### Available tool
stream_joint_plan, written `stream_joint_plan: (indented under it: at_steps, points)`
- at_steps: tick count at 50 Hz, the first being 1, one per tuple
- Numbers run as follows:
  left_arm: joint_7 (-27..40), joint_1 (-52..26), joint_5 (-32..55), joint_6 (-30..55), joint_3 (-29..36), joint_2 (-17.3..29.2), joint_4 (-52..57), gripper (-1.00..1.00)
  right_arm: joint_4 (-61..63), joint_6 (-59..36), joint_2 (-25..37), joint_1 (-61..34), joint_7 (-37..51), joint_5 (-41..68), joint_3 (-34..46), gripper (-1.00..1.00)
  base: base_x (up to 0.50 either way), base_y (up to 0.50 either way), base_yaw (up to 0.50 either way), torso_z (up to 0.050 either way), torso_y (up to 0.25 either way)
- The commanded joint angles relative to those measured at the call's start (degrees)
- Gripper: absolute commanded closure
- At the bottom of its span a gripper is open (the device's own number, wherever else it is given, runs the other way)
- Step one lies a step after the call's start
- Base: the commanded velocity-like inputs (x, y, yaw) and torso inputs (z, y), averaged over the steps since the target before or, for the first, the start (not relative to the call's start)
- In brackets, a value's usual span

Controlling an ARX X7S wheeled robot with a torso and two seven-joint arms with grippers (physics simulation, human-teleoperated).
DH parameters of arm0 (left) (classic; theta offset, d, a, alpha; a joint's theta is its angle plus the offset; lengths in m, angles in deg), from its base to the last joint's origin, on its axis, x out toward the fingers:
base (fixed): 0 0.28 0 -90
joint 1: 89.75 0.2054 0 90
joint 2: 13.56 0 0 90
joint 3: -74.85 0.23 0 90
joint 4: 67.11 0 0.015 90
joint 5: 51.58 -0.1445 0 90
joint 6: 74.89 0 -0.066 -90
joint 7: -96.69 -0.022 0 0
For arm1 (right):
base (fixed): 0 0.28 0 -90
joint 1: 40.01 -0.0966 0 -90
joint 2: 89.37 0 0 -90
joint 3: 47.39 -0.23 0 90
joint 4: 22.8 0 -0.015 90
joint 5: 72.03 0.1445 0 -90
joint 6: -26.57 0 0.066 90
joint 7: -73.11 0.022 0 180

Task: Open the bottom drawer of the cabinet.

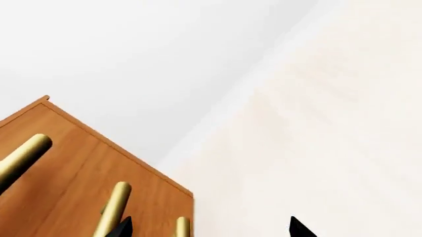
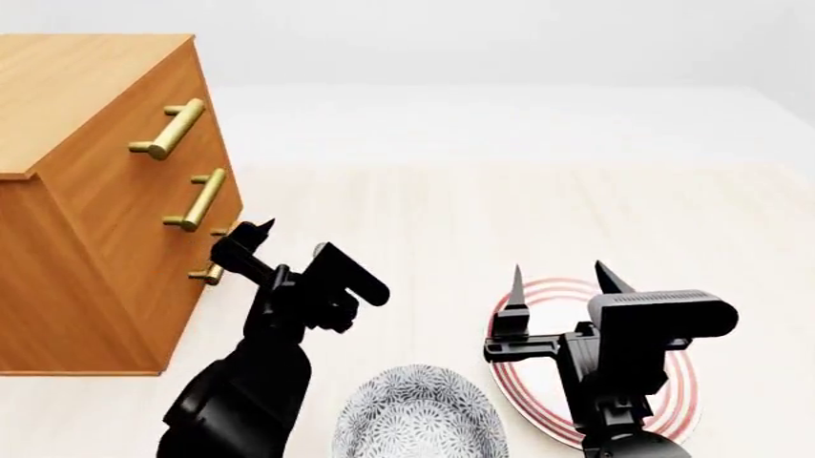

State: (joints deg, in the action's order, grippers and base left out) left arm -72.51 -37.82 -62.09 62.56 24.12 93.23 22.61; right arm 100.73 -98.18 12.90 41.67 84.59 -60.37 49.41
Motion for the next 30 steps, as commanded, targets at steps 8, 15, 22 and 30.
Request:
stream_joint_plan:
  at_steps: [8,15,22,30]
  points:
    - [1.74,-3.95,-3.10,-2.73,6.09,-1.47,-14.95,-1.00,0.56,-0.21,0.23,-0.12,0.70,0.72,0.08,-1.00,0.00,0.00,0.00,0.000,0.000]
    - [2.91,-5.18,-3.12,-5.06,6.28,-2.30,-20.80,-1.00,0.00,0.11,0.25,-0.33,0.86,1.28,-0.50,-1.00,0.00,0.00,0.00,0.000,0.000]
    - [3.70,-5.61,-2.46,-6.78,5.82,-2.93,-25.62,-1.00,0.05,-0.03,0.44,-0.38,1.06,1.45,-0.29,-1.00,0.00,0.00,0.00,0.000,0.000]
    - [4.41,-6.84,-1.83,-8.74,5.31,-3.68,-30.77,-1.00,-0.51,0.34,0.58,-0.54,1.16,1.54,0.03,-1.00,0.00,0.00,0.00,0.000,0.000]
